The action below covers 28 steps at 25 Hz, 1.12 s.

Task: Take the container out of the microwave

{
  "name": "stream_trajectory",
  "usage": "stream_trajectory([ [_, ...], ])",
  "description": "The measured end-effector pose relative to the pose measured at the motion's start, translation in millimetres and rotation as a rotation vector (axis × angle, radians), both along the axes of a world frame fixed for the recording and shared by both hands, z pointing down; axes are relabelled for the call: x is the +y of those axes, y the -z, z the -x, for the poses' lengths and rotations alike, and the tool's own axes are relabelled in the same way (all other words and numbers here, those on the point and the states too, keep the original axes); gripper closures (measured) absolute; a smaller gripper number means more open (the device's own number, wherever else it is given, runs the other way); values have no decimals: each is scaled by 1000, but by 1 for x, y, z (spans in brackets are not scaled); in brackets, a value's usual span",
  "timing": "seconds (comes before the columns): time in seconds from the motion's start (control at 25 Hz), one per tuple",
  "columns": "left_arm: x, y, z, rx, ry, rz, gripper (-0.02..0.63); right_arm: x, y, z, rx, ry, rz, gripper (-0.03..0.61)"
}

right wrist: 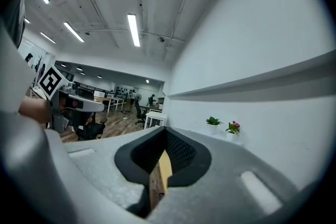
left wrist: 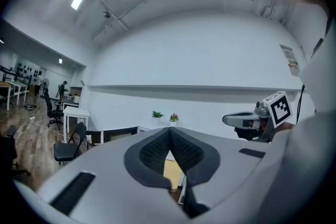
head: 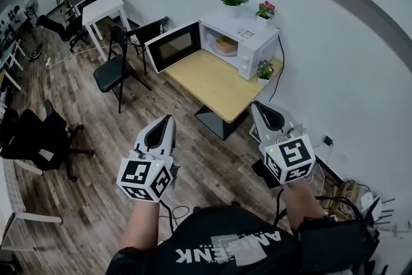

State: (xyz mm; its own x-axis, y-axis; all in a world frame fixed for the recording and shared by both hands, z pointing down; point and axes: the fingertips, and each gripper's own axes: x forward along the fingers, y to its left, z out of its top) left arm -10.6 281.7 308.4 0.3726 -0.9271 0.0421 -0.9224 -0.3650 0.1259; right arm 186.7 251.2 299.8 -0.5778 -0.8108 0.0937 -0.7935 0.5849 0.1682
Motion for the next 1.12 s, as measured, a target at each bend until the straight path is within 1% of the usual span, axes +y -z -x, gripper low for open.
stream_trajectory([
  [0.12,0,-4,10,16,-8,10,612,-2,-5,12,8,0,10,572],
  [0.4,-3,-18,42,0,-41,8,612,-4,-17,46,-5,-17,11,572],
  [0.6,-14,-22,58,9,-46,5,612,-19,-19,60,4,-25,18,572],
  [0.8,-44,-25,76,25,-10,9,612,-54,-21,72,4,-12,18,572],
  [1.12,-119,-34,82,-6,40,26,612,-148,-27,78,-18,22,22,572],
])
